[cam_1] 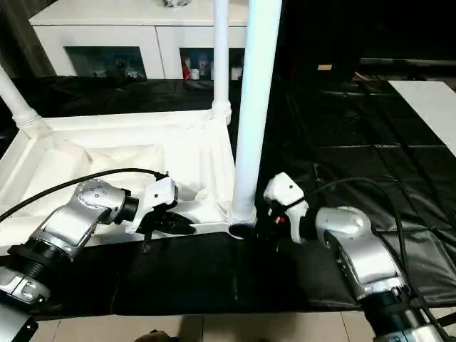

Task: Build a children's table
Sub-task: Rotate leg to tighten

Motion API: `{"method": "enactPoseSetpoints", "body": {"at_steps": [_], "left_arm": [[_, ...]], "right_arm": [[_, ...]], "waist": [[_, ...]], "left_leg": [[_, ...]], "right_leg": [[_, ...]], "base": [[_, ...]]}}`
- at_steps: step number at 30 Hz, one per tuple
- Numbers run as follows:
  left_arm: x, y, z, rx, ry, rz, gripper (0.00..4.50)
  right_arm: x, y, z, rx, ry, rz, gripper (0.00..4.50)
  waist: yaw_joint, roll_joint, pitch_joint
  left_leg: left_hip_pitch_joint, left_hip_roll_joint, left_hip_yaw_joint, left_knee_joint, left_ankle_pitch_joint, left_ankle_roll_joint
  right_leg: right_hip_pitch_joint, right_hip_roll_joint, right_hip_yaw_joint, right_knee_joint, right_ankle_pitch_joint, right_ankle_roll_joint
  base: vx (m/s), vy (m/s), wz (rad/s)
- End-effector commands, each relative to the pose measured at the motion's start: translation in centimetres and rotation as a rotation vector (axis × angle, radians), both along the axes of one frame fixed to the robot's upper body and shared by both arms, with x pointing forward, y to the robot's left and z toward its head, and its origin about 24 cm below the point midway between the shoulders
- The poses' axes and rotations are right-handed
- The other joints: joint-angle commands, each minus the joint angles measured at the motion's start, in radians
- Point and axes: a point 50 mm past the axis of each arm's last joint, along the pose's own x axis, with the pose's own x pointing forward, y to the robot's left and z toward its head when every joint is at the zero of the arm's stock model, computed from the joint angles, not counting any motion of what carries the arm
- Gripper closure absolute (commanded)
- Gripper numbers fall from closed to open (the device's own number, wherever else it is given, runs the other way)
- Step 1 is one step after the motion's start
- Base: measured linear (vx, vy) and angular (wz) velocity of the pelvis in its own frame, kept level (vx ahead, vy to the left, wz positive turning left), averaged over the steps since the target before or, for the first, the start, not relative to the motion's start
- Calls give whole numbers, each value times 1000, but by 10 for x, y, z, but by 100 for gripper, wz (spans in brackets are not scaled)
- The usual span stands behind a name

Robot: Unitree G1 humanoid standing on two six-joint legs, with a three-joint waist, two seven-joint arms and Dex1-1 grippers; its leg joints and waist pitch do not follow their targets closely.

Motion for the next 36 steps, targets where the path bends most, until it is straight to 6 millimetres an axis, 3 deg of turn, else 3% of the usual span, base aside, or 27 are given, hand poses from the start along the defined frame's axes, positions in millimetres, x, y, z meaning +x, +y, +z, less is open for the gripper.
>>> {"method": "enactPoseSetpoints", "body": {"at_steps": [1,2,5,19,28,32,33,34,35,36], "left_arm": [[-3,-8,7,-15,-15,-61,450],[-3,-8,7,-14,-15,-60,450],[-3,-7,6,-12,-14,-59,450],[-4,-6,6,-9,-6,-54,450],[-4,-6,5,-9,13,-43,450],[8,-13,2,-30,3,102,450],[19,-21,1,-47,-28,211,450],[23,-24,1,-53,-38,251,450],[26,-27,1,-60,-47,293,450],[31,-32,1,-69,-52,337,450]], "right_arm": [[2,1,1,-3,3,7,6],[1,2,-1,-15,13,27,32],[0,1,-1,-26,25,50,41],[0,-2,-5,-51,62,79,167],[-2,1,-14,-28,99,61,183],[16,-3,-36,-80,85,-227,183],[27,1,-40,-41,78,-395,183],[31,4,-41,-22,77,-455,183],[34,6,-41,2,76,-513,184],[38,12,-41,44,90,-571,184]], "waist": [[-3,-9,-69],[-3,-9,-69],[-2,-10,-70],[-1,-13,-69],[-2,-10,-70],[-13,-13,-63],[-28,-12,-56],[-28,-12,-56],[-37,-17,-60],[-40,-17,-61]], "left_leg": [[17,78,-37,-76,-182,55],[18,78,-37,-76,-182,56],[17,78,-37,-76,-175,59],[16,77,-37,-74,-172,63],[16,77,-37,-73,-172,63],[19,74,-39,-79,-236,29],[26,67,-41,-80,-300,0],[26,67,-41,-80,-300,0],[31,66,-51,-80,-329,-30],[26,67,-52,-82,-324,-29]], "right_leg": [[45,-83,49,-71,-194,-240],[44,-83,49,-71,-195,-239],[45,-82,48,-69,-185,-241],[46,-83,48,-71,-206,-235],[45,-82,47,-69,-195,-243],[44,-83,45,-81,-303,-227],[33,-82,44,-95,-427,-202],[33,-82,44,-95,-427,-202],[35,-86,38,-103,-502,-167],[38,-86,38,-102,-499,-159]], "base": [[0,0,0],[0,0,0],[0,0,0],[0,0,0],[0,0,0],[0,0,0],[0,0,0],[0,0,0],[-62,6,-3],[0,0,0]]}}
